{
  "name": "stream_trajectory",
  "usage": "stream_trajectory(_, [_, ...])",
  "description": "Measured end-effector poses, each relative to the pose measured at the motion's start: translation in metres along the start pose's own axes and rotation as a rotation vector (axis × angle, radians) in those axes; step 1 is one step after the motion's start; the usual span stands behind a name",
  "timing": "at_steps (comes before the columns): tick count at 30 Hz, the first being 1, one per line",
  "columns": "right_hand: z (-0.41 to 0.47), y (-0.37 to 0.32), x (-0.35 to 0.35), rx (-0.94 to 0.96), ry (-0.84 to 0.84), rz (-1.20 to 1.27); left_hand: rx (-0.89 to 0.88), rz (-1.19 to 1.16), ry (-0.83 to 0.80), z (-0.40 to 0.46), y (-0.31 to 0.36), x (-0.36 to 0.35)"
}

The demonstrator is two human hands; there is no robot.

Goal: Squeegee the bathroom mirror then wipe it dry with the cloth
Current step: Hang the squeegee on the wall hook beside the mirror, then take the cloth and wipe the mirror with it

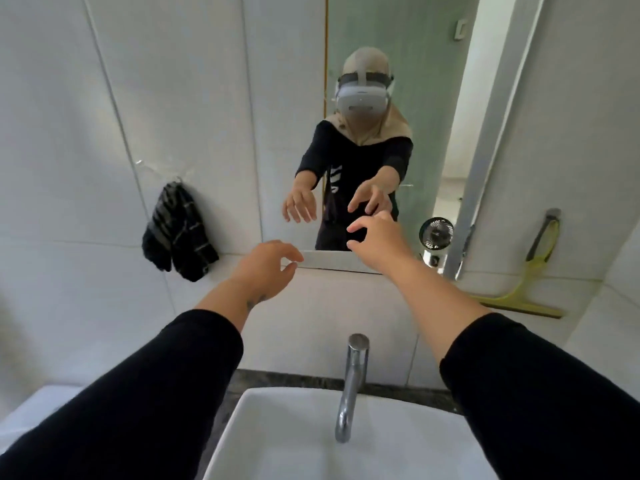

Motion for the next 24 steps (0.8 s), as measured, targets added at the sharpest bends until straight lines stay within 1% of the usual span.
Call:
stream_trajectory(3, [-0.001, -0.047, -0.028, 0.077, -0.069, -0.020, 0.104, 0.040, 0.039, -0.027, -0.040, 0.034])
stream_trajectory(7, [0.000, -0.099, -0.071, 0.171, -0.177, 0.003, 0.243, 0.031, 0.114, -0.051, -0.087, 0.062])
stream_trajectory(11, [0.011, -0.148, -0.118, 0.293, -0.271, 0.080, 0.334, 0.047, 0.195, -0.054, -0.134, 0.080])
stream_trajectory(13, [0.021, -0.173, -0.139, 0.331, -0.307, 0.159, 0.381, 0.028, 0.265, -0.050, -0.158, 0.085])
stream_trajectory(15, [0.032, -0.197, -0.155, 0.361, -0.290, 0.235, 0.413, 0.004, 0.339, -0.042, -0.178, 0.089])
stream_trajectory(17, [0.044, -0.216, -0.167, 0.380, -0.225, 0.279, 0.430, -0.028, 0.399, -0.033, -0.193, 0.092])
stream_trajectory(19, [0.053, -0.228, -0.179, 0.394, -0.180, 0.294, 0.434, -0.063, 0.422, -0.021, -0.205, 0.090])
stream_trajectory(24, [0.063, -0.235, -0.203, 0.398, -0.184, 0.355, 0.361, -0.203, 0.459, -0.003, -0.213, 0.082])
Point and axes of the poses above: each hand's wrist, its own z-axis towards the middle knuckle, its own x-axis out of the back of the hand, y = z × x, the point moved 4 cm from there along z, towards the middle knuckle, and after that the axes turned 4 degrees about -x, right-handed, at the moved point
